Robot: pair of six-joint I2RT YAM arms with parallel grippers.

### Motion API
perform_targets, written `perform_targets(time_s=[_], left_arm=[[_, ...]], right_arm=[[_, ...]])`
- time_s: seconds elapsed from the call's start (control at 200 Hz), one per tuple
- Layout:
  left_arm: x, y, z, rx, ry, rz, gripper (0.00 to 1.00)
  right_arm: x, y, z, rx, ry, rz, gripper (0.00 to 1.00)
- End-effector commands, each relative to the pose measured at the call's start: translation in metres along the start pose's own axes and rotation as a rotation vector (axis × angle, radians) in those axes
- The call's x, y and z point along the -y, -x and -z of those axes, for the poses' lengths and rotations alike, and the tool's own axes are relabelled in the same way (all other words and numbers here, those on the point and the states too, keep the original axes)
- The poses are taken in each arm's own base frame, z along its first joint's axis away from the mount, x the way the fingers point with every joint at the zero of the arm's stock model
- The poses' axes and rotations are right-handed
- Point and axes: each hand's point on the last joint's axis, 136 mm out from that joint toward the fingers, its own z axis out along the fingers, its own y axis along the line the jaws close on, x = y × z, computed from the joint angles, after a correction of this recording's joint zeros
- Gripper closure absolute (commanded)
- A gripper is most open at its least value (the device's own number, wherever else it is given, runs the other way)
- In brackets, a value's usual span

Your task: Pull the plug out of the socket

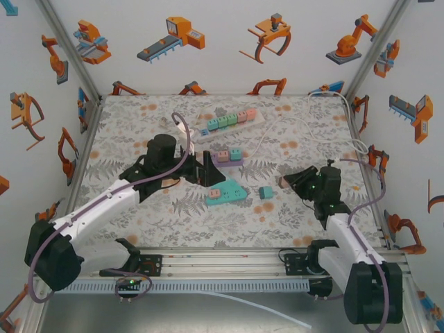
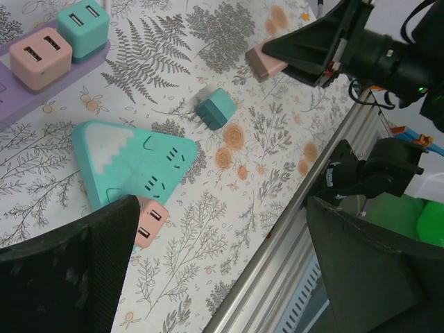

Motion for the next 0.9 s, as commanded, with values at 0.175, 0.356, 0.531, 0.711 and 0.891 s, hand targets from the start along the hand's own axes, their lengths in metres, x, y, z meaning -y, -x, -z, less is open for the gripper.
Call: perform_targets(time_s=[0.175, 0.356, 0.531, 0.711, 0.891], left_arm=[[-0.003, -0.002, 0.002, 0.016, 0.015, 0.009, 0.03], [-0.004, -0.004, 0.0, 0.012, 0.012, 0.011, 0.03], [-0.005, -0.005, -0.001, 0.011, 0.015, 0.013, 0.03], [-0.006, -0.005, -0.001, 0.013, 0.016, 0.008, 0.03], [-0.008, -0.006, 0.0, 0.015, 0.027, 0.006, 0.03]], right_arm=[[0.012, -0.005, -0.015, -0.002, 0.034, -0.063, 1.0], [0.026, -0.013, -0.02, -0.019, -0.001, -0.075, 0.92], [0.041, -0.019, -0.02, -0.027, -0.049, -0.093, 0.78], [0.053, -0.022, -0.018, -0.025, -0.102, -0.103, 0.71], [0.064, -0.019, -0.01, 0.001, -0.178, -0.11, 0.58]])
